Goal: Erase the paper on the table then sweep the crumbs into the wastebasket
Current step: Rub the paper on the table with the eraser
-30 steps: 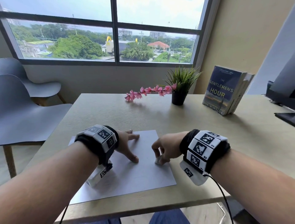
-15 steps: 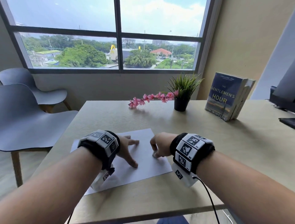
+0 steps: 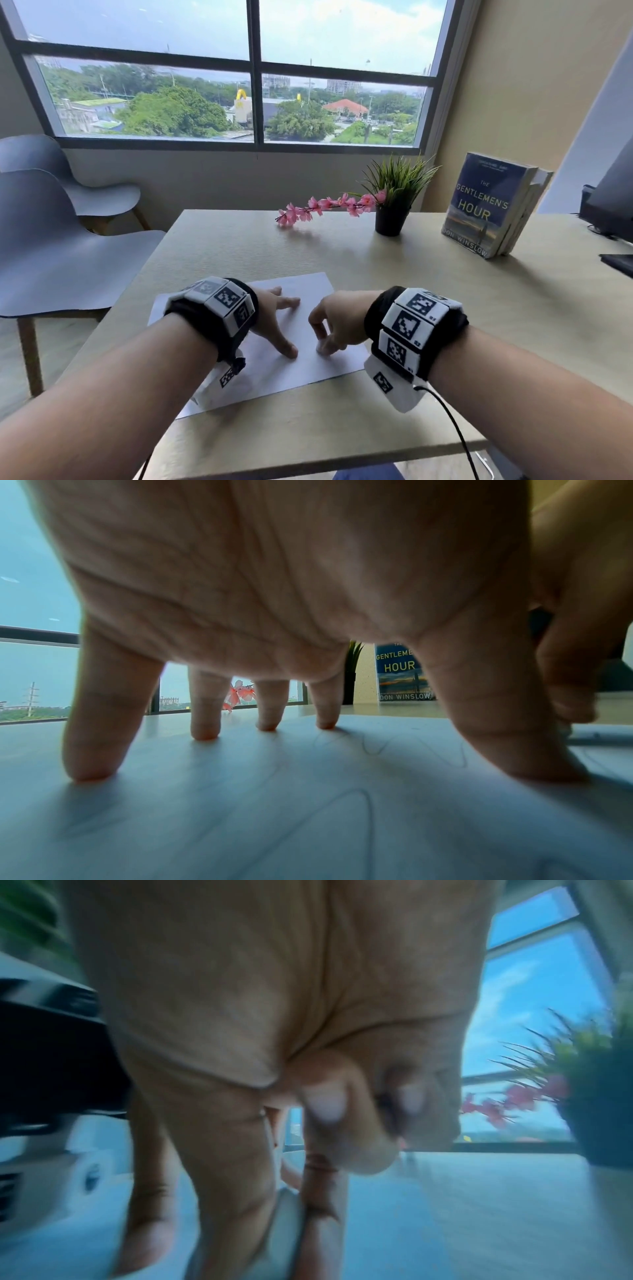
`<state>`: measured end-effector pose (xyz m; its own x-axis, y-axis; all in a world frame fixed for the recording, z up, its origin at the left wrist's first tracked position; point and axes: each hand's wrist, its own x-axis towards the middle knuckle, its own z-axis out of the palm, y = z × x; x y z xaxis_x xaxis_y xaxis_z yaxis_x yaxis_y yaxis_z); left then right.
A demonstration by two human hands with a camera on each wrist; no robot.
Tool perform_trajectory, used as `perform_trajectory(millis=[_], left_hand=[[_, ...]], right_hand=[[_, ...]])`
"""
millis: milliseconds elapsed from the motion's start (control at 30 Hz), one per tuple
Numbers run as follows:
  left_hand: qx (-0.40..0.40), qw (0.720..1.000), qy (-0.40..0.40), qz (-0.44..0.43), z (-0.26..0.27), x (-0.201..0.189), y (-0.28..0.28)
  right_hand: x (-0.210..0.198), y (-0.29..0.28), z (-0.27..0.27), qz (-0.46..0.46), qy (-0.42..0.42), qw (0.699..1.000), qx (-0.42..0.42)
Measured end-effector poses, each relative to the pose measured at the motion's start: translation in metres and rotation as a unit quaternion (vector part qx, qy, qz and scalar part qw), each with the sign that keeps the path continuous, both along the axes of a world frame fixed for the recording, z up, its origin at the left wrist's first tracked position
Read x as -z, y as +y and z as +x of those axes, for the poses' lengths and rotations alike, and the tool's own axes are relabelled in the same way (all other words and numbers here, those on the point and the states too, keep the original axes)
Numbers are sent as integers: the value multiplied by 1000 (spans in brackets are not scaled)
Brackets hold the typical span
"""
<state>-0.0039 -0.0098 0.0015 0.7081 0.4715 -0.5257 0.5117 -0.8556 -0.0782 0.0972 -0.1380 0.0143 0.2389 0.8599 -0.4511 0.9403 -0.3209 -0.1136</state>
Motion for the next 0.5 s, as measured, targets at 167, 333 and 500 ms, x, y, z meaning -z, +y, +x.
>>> perform_trajectory(millis=[167, 333, 500], left_hand=[[-2, 1000, -1, -6, 0, 0, 1], [1, 1000, -2, -4, 0, 0, 0], [0, 1000, 0, -7, 0, 1, 2]], right_hand=[[-4, 2, 14, 13, -23, 999, 36], [2, -3, 7, 4, 3, 1000, 4], [-4, -1, 24, -6, -10, 999, 35]])
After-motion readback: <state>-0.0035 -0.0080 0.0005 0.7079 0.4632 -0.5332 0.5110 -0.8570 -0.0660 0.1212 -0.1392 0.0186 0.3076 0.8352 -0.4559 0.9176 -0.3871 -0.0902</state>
